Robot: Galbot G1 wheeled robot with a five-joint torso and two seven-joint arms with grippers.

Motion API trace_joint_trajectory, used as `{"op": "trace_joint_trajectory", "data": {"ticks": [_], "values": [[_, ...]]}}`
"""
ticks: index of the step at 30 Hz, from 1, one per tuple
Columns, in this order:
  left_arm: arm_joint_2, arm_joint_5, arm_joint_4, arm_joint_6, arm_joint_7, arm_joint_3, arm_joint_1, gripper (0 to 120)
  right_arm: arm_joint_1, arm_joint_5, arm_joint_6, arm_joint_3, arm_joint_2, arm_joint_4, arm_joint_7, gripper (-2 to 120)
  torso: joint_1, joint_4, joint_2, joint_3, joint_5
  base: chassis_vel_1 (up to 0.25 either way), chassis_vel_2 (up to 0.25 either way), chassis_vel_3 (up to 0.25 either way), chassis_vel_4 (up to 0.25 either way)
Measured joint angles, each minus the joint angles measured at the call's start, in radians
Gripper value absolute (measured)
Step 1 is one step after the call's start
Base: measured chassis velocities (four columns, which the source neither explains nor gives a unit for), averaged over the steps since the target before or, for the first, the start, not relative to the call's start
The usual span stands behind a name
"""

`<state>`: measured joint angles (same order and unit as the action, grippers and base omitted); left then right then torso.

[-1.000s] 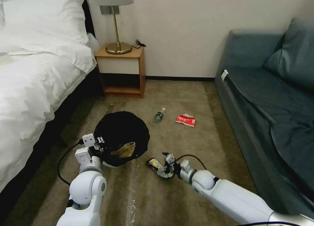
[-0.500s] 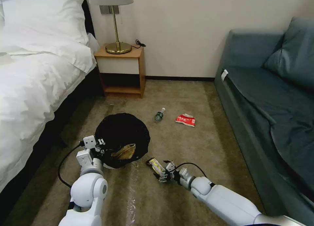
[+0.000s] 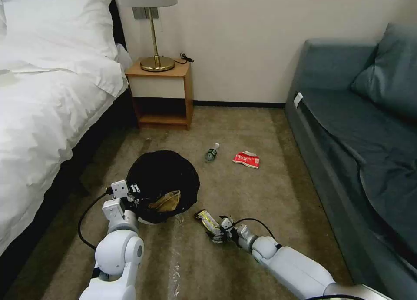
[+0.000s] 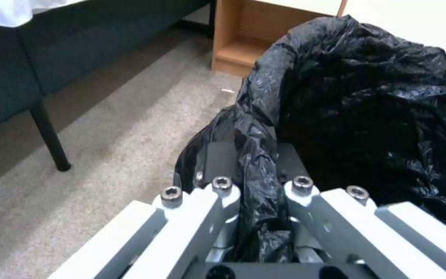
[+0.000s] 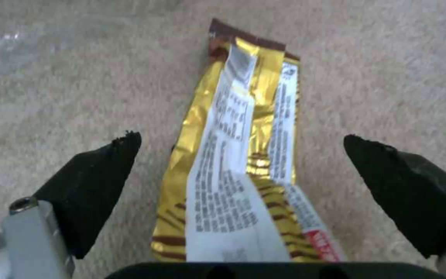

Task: Pick up the trash bin, then pick up the garbage on the floor and place it into the trash bin.

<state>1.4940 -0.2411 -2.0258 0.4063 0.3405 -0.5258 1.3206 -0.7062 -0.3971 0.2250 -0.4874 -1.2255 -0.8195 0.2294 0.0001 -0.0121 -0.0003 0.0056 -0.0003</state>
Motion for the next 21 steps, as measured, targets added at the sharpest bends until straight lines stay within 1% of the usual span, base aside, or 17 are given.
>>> {"op": "trace_joint_trajectory", "data": {"ticks": [5,6,7,8,9,10,11,13,14,15,16,17,18,19,21], "values": [[0.0,0.001,-0.002,0.0,0.0,0.0,0.002,4,-0.001,0.012,0.015,0.003,-0.024,0.042,0.015,100,0.0,0.0,0.0,0.0,0.0001,0.0,0.0,0.0,0.0],[0.0,0.001,-0.005,0.0,0.0,-0.002,0.003,4,0.0,0.019,0.026,0.006,-0.033,0.062,0.024,98,0.0,0.0,0.0,0.0,0.0002,0.0,0.0,0.0,0.0],[0.0,0.001,-0.007,0.0,0.0,-0.004,0.005,4,0.001,0.024,0.036,0.009,-0.036,0.076,0.031,92,0.0,0.0001,0.0,0.0,0.0002,0.0,0.0,0.0,0.0],[0.0,0.001,-0.007,0.0,0.0,-0.004,0.005,4,0.001,0.024,0.036,0.009,-0.036,0.076,0.031,92,0.0,0.0001,0.0,0.0,0.0002,0.0,0.0,0.0,0.0],[0.0,0.001,-0.009,0.0,0.0,-0.006,0.007,4,0.002,0.025,0.043,0.013,-0.037,0.083,0.035,86,0.0,0.0,0.0,0.0,0.0001,0.0,0.0,0.0,0.0],[-0.001,0.001,-0.01,0.0,0.001,-0.006,0.007,4,0.002,0.025,0.044,0.014,-0.037,0.085,0.035,83,0.0,0.0001,0.0,0.0,0.0001,0.0,0.0,0.0,0.0],[-0.001,0.001,-0.01,0.0,0.001,-0.006,0.007,4,0.002,0.025,0.044,0.014,-0.037,0.085,0.035,83,0.0,0.0001,0.0,0.0,0.0001,0.0,0.0,0.0,0.0],[-0.001,0.0,-0.011,0.0,0.001,-0.007,0.007,4,0.002,0.024,0.052,0.02,-0.037,0.091,0.036,70,0.0,0.0001,0.0,0.0,0.0001,0.0,0.0,0.0,0.0],[-0.001,0.0,-0.011,0.0,0.001,-0.007,0.007,4,0.002,0.024,0.052,0.02,-0.037,0.091,0.036,70,0.0,0.0001,0.0,0.0,0.0001,0.0,0.0,0.0,0.0],[-0.001,0.0,-0.012,0.001,0.0,-0.007,0.006,4,0.002,0.024,0.054,0.024,-0.036,0.093,0.036,62,0.0,0.0001,0.0,0.0,0.0001,0.0,0.0,0.0,0.0],[-0.001,0.0,-0.012,0.001,0.0,-0.007,0.006,4,0.002,0.024,0.054,0.024,-0.036,0.093,0.036,62,0.0,0.0001,0.0,0.0,0.0001,0.0,0.0,0.0,0.0],[-0.001,-0.001,-0.012,0.0,0.001,-0.007,0.006,4,0.002,0.023,0.056,0.026,-0.036,0.094,0.035,57,0.0,0.0,0.0,0.0,0.0001,0.0,0.0,0.0,0.0],[-0.001,-0.001,-0.012,0.0,0.001,-0.007,0.006,4,0.002,0.023,0.056,0.026,-0.036,0.094,0.035,57,0.0,0.0,0.0,0.0,0.0001,0.0,0.0,0.0,0.0],[-0.002,-0.001,-0.012,0.0,0.001,-0.007,0.005,4,0.002,0.022,0.059,0.028,-0.036,0.095,0.033,51,0.0,0.0001,0.0,0.0,0.0001,0.0,0.0,0.0,0.0],[-0.003,-0.002,-0.012,0.001,0.001,-0.007,0.003,4,0.002,0.021,0.062,0.031,-0.037,0.096,0.032,41,0.0,0.0,0.0,0.0,0.0001,0.0,0.0,0.0,0.0]]}}
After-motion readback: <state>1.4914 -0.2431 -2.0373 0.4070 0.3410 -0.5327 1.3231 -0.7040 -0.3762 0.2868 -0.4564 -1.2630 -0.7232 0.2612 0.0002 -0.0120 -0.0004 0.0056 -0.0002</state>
